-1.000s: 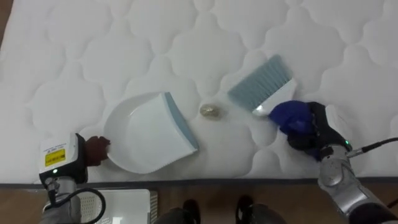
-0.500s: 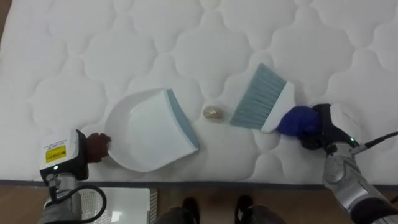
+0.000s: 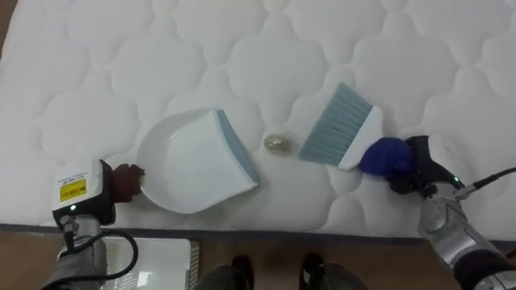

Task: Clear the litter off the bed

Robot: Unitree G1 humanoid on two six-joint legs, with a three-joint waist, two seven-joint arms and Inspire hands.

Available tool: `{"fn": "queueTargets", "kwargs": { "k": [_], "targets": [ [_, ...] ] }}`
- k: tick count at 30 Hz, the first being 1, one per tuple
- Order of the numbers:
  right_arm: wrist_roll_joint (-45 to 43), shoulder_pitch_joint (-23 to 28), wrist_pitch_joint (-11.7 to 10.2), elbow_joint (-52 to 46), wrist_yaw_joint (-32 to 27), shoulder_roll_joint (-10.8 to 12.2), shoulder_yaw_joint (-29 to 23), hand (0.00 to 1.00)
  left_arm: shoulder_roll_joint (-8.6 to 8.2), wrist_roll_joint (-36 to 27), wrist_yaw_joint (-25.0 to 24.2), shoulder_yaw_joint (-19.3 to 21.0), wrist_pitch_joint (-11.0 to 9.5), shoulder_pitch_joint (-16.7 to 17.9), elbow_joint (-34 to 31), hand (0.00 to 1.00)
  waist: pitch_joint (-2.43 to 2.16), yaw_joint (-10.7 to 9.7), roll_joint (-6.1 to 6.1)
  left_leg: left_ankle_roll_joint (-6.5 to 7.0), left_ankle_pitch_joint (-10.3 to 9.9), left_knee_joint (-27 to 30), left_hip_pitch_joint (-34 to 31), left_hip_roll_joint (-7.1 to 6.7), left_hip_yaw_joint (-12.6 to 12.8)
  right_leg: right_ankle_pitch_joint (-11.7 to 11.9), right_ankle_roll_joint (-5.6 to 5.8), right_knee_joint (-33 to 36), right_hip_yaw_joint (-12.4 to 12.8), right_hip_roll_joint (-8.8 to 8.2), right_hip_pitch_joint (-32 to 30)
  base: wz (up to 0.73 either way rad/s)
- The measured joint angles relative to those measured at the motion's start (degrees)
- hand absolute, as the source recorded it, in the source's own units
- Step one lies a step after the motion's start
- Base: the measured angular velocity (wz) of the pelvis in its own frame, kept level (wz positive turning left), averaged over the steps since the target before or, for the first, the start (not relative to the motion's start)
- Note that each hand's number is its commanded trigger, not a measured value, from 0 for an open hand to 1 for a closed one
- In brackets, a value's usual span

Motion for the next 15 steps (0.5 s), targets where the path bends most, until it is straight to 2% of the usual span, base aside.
{"fn": "queueTargets", "kwargs": {
  "k": [2, 6, 8, 9, 11, 14, 15],
  "targets": [
    [-2.1, -1.9, 1.2, 0.9, 1.0, 0.0, 0.0, 1.00, 0.41, 0.8, 0.0, -0.4, 0.9, -0.6, -0.8, 1.00, 0.05, 0.4, -1.18, 0.07, 0.0, -0.1, -0.6, -0.01, 0.2, -0.1, -0.02, 0.8, 0.4, -0.35, -1.0, 0.00],
    [-4.1, -4.2, 3.2, 1.2, 1.8, -1.3, 2.2, 1.00, 1.46, 2.2, 0.1, -1.4, 1.6, -2.0, -0.9, 1.00, 0.06, 0.6, -2.52, 0.37, 0.2, 0.5, -1.1, -0.08, 0.2, -0.1, -0.02, 1.1, 0.5, -0.33, -1.3, 0.02],
    [-5.5, -5.2, 3.8, 1.3, 2.2, -2.6, 3.1, 1.00, 2.32, 4.4, 0.2, -1.7, 2.2, -2.9, -0.9, 1.00, 0.59, 1.5, -3.57, 0.40, 0.2, 0.8, -1.1, -0.08, 0.3, -0.1, -0.09, 1.5, 0.8, -0.36, -1.6, -0.04],
    [-6.2, -5.3, 3.7, 1.4, 2.3, -3.0, 3.3, 1.00, 2.44, 4.7, 0.4, -1.9, 2.3, -3.1, -0.9, 1.00, 0.70, 1.7, -3.77, 0.40, 0.3, 0.8, -1.1, -0.07, 0.4, -0.1, -0.13, 1.5, 0.8, -0.38, -1.6, -0.04],
    [-9.0, -5.9, 4.0, 1.6, 2.9, -4.4, 3.9, 1.00, 2.75, 5.2, 0.5, -2.7, 2.9, -3.2, -0.9, 1.00, 0.76, 2.3, -4.58, 0.41, 0.3, 0.8, -1.2, -0.08, 0.3, -0.1, -0.13, 1.5, 0.8, -0.47, -1.8, 0.00],
    [-13.0, -7.9, 4.8, 1.6, 3.1, -5.4, 5.2, 1.00, 3.64, 5.6, 0.8, -2.8, 3.4, -3.6, -0.9, 1.00, 0.76, 2.3, -6.04, 0.38, 0.3, 1.1, -2.0, 0.18, 0.3, -0.1, -0.21, 1.7, 0.8, -0.37, -2.4, 0.00],
    [-13.8, -8.6, 5.0, 1.6, 3.1, -5.7, 5.8, 1.00, 3.90, 5.6, 1.0, -2.8, 3.6, -3.9, -0.9, 1.00, 0.88, 2.3, -6.32, 0.37, 0.3, 1.3, -2.3, 0.32, 0.3, 0.0, -0.27, 1.8, 0.8, -0.30, -2.6, 0.00]
  ]
}}
